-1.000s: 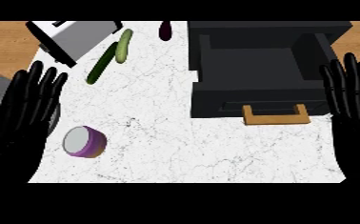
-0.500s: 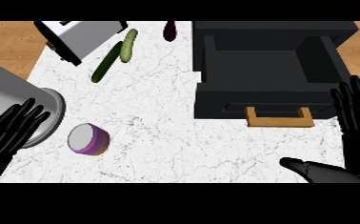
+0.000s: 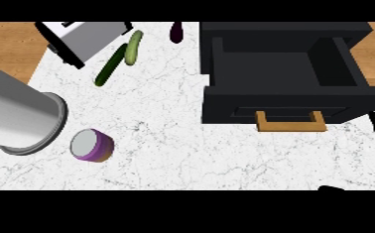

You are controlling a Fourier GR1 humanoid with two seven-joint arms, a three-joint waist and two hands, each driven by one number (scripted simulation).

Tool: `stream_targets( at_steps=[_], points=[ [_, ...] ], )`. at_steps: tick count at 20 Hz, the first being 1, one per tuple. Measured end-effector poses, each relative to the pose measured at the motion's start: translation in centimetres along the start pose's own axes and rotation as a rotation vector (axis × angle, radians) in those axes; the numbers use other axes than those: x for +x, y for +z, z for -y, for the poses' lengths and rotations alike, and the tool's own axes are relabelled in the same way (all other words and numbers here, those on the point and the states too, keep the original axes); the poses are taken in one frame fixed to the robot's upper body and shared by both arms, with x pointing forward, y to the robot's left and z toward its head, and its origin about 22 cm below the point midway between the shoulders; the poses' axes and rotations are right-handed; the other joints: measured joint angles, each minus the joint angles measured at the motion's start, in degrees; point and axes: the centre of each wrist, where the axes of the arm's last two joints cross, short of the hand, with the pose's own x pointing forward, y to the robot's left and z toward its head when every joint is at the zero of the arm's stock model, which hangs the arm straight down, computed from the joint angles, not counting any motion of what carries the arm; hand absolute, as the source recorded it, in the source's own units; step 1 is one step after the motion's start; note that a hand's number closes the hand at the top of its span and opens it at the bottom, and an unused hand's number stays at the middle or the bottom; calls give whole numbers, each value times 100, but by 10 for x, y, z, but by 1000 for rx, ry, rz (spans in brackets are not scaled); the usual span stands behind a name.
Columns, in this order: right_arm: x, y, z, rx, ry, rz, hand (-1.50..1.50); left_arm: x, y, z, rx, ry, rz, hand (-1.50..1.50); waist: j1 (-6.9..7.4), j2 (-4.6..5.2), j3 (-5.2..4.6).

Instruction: Pick up the can, place it into the drawer and close the drawer

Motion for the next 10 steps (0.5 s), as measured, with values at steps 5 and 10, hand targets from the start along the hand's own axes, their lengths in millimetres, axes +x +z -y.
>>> stream_targets(
  at_steps=[5,10],
  points=[
    [1,9,20,1,-4,-4,-150,3,18,-11,25,40,-24,-150,-6,-1,0],
    [7,17,37,3,-6,-4,-150,4,22,-18,58,134,-50,-150,-19,1,2]
  ],
)
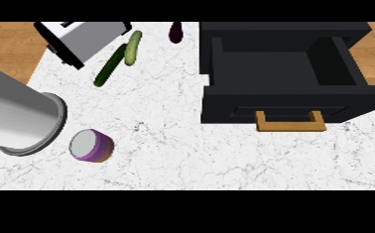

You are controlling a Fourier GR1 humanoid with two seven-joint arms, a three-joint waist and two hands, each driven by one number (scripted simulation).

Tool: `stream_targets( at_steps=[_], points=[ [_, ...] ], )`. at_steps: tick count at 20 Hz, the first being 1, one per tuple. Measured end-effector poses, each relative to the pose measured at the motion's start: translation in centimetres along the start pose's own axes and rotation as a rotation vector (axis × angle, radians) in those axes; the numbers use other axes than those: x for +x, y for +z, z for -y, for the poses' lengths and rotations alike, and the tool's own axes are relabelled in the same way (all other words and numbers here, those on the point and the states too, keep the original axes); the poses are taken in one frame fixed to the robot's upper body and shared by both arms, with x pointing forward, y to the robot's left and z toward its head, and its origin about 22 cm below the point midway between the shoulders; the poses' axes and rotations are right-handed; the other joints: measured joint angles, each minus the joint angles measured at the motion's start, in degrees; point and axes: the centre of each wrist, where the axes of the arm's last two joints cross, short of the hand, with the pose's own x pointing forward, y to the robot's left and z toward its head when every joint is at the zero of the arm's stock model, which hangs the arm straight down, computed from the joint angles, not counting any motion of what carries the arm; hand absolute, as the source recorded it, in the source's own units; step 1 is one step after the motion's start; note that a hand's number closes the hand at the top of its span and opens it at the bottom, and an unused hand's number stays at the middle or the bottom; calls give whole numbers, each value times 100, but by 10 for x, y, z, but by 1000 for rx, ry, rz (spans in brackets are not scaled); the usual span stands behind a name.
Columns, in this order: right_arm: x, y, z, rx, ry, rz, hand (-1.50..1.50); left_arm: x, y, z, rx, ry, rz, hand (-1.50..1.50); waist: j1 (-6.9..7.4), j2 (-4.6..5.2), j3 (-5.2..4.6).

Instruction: Pick up the can, place it into the drawer and close the drawer

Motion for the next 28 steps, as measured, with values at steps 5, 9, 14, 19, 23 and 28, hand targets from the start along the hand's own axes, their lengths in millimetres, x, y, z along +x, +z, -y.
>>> stream_targets(
  at_steps=[5,9,14,19,23,28],
  points=[
    [1,9,9,3,2,0,-150,-3,-11,-5,0,84,-32,-150,-20,4,0],
    [0,11,17,10,-3,-2,-150,-10,-22,-1,-4,141,-65,-150,-22,6,0],
    [4,23,26,13,-7,0,-150,-21,-42,6,-6,172,-99,-150,-33,6,-1],
    [4,24,32,9,-14,-4,-150,-40,-49,15,6,173,-117,-150,-19,6,-3],
    [6,29,37,11,-7,-4,-150,-60,-65,18,16,165,-131,-150,-31,8,-2],
    [7,33,48,14,-9,-1,-150,-90,-76,21,25,148,-158,-150,-31,9,-3]
  ],
)
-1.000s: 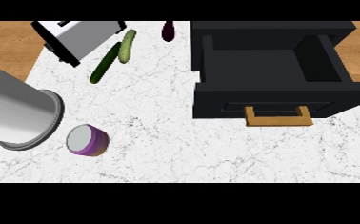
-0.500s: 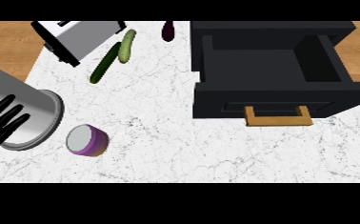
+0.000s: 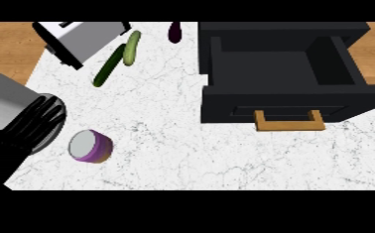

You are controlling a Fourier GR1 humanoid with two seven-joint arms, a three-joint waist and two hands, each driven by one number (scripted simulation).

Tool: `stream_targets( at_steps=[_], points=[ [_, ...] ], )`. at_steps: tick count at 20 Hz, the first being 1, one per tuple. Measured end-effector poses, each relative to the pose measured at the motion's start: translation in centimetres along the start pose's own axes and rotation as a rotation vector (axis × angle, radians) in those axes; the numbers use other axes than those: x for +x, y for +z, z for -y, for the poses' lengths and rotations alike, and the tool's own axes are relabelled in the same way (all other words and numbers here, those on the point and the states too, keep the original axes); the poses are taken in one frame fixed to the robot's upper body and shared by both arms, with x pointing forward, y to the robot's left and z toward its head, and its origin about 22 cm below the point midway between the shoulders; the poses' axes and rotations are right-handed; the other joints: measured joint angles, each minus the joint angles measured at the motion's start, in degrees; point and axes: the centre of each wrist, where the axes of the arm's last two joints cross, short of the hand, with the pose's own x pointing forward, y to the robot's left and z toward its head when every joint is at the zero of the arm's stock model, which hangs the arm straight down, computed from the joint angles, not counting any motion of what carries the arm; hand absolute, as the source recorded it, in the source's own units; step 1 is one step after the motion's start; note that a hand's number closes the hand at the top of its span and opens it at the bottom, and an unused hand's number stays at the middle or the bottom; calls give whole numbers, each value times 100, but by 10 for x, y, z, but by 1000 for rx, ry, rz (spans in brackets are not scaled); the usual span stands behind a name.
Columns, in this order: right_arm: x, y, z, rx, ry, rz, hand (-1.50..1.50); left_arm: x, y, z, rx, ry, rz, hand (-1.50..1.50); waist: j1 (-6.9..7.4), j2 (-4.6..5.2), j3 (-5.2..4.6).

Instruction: Pick up the can, place it into the drawer and close the drawer

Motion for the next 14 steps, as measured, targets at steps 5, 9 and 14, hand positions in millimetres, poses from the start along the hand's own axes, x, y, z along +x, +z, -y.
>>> stream_targets(
  at_steps=[5,9,14],
  points=[
    [2,2,2,-1,4,-3,-150,-28,-8,-5,26,-11,-15,-150,4,0,-2],
    [3,10,6,-4,4,-4,-150,-45,-7,-11,59,-23,-23,-150,5,-1,-1],
    [-3,11,14,-4,0,-5,-150,-71,-6,-18,108,-38,-11,-150,7,1,-1]
  ],
)
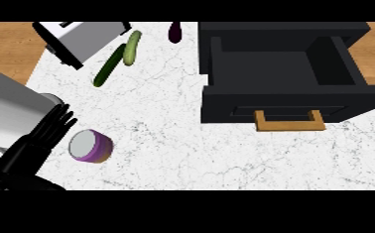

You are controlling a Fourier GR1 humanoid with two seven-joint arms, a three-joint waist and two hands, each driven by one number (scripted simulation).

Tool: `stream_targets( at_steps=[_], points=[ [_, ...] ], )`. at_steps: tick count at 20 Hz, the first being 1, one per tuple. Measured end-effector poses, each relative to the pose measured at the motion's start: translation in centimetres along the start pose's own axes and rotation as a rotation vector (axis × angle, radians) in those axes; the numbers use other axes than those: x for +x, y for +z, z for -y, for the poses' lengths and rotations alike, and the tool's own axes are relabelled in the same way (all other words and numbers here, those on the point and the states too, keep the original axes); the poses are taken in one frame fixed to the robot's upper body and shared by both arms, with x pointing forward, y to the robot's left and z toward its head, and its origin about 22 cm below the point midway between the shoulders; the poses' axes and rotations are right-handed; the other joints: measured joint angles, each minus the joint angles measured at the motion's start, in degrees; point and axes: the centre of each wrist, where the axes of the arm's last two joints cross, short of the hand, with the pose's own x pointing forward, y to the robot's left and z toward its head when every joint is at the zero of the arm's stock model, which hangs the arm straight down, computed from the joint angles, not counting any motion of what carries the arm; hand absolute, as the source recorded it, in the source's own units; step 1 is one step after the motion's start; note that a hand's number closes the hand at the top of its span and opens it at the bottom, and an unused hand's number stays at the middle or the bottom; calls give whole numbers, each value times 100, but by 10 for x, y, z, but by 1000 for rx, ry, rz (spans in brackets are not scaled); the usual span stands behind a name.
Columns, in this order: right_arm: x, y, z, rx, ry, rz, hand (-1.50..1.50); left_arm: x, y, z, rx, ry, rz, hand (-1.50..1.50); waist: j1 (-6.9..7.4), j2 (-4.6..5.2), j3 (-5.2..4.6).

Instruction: Pick up the can, place it into the drawer and close the drawer

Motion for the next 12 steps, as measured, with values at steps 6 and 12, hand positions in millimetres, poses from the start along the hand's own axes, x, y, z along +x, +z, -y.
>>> stream_targets(
  at_steps=[6,12],
  points=[
    [2,0,-6,-1,5,2,-150,-29,-4,-20,39,-8,-14,-150,-6,3,-2],
    [5,2,-3,2,3,5,-150,-53,-6,-29,42,-10,-46,-150,-14,4,-1]
  ],
)
